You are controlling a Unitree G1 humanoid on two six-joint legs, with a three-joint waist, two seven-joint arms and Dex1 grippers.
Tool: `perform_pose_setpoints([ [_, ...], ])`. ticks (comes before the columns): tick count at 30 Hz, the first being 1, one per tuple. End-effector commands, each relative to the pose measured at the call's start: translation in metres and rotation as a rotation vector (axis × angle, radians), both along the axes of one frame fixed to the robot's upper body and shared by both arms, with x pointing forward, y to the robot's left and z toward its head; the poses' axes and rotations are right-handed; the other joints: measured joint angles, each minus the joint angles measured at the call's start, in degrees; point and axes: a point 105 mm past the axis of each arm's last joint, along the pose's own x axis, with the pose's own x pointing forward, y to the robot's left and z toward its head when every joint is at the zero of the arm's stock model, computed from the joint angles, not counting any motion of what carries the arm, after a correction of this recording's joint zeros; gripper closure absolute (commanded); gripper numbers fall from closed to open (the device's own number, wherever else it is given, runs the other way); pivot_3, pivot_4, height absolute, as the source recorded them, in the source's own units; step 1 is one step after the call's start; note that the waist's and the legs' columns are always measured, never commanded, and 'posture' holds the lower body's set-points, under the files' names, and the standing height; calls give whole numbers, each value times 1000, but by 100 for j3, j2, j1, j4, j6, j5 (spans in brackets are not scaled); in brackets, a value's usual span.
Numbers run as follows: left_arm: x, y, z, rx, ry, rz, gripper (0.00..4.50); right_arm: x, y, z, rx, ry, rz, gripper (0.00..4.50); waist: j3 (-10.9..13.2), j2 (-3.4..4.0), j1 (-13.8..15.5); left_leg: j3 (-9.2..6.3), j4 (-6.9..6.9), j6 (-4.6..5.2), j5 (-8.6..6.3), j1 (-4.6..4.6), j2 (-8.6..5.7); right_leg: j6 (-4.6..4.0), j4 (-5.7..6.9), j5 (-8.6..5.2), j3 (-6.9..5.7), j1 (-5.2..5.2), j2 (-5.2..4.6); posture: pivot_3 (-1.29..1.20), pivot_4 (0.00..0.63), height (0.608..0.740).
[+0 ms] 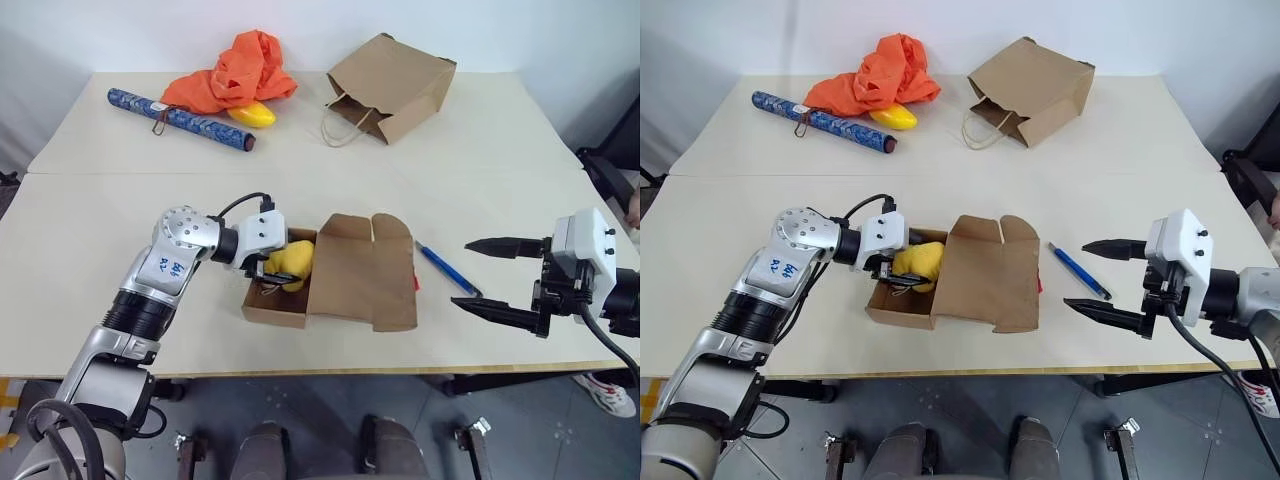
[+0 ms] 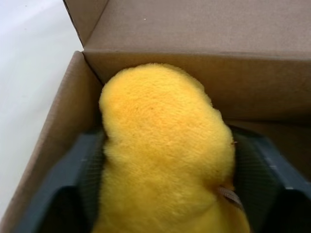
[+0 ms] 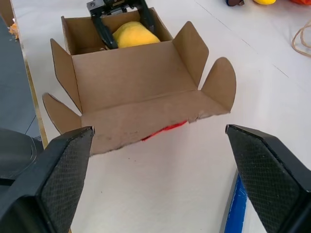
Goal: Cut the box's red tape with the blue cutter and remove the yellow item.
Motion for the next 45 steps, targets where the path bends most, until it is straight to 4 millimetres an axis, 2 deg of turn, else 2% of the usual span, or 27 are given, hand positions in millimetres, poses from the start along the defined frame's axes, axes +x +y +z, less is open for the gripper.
perform_pose_setpoints([
  [1,0,1,-4,-12,26,6,2185,-3,1,7,-24,-31,3,0,0,0,0,0,0,0,0,1,0,0,0,0,0,1,0,0,150,740],
  [6,-1,1,16,-146,45,9,3566,-5,2,9,-22,-36,19,0,0,0,2,0,0,0,0,4,0,0,-4,0,-1,8,0,0,150,740],
  [10,-2,-2,36,-285,69,0,4369,-5,2,11,-24,-39,29,0,0,-1,2,-2,1,0,0,3,0,0,-4,0,-2,9,0,0,150,740],
  [15,-5,-9,71,-516,93,-39,4386,-4,0,17,-24,-49,41,0,1,-2,-2,-3,1,0,0,3,0,0,-4,0,-2,9,0,0,150,740],
  [19,-4,-9,93,-627,63,-47,4386,-3,-2,22,-14,-59,42,0,1,-2,-5,-5,2,0,0,4,0,0,-4,0,-3,11,0,0,150,740],
  [21,0,-3,118,-730,-12,-36,4386,-1,-2,27,17,-66,44,0,1,-2,-7,-6,2,0,0,4,0,0,-5,0,-4,11,0,0,150,740],
  [24,6,18,147,-802,-100,32,4386,1,1,39,100,-92,73,0,2,-4,-13,-7,3,0,0,3,0,0,-7,0,-4,11,0,0,150,740],
  [26,10,31,154,-795,-141,96,4386,1,3,54,250,-136,119,0,2,-4,-44,-7,-1,0,0,9,1,0,-7,0,-5,14,0,0,150,740],
  [28,15,42,155,-772,-175,167,4386,4,2,59,302,-143,123,0,2,-2,-44,-7,-8,0,0,26,0,0,-9,0,-5,29,1,0,150,740],
  [32,25,106,133,-628,-212,464,4386,9,-1,56,321,-132,145,0,3,-1,-71,-6,-10,0,0,31,0,0,-15,0,-5,34,1,0,150,740],
  [36,13,147,115,-568,-210,595,4386,12,-7,51,323,-93,174,0,3,-3,-88,-2,-28,-1,0,47,0,1,-18,0,-4,42,1,0,150,740],
  [38,-2,180,93,-509,-169,705,3661,20,-7,48,318,-85,172,0,3,-3,-104,-2,-24,-1,0,47,0,1,-20,0,-4,46,1,0,150,740],
  [40,-12,198,82,-481,-143,767,3102,26,-5,47,317,-85,178,0,4,-3,-154,0,-26,-2,-1,48,1,1,-19,0,-2,44,1,0,150,740],
  [42,-17,205,78,-476,-135,791,2632,30,-3,48,321,-86,185,0,4,-3,-158,0,-30,-3,-1,52,3,0,-16,-1,-3,44,2,0,150,740],
  [45,-23,209,74,-462,-128,799,1666,35,0,45,311,-79,200,0,4,-3,-124,-1,-25,-3,-2,52,3,0,-15,-1,-2,47,1,0,150,740],
])
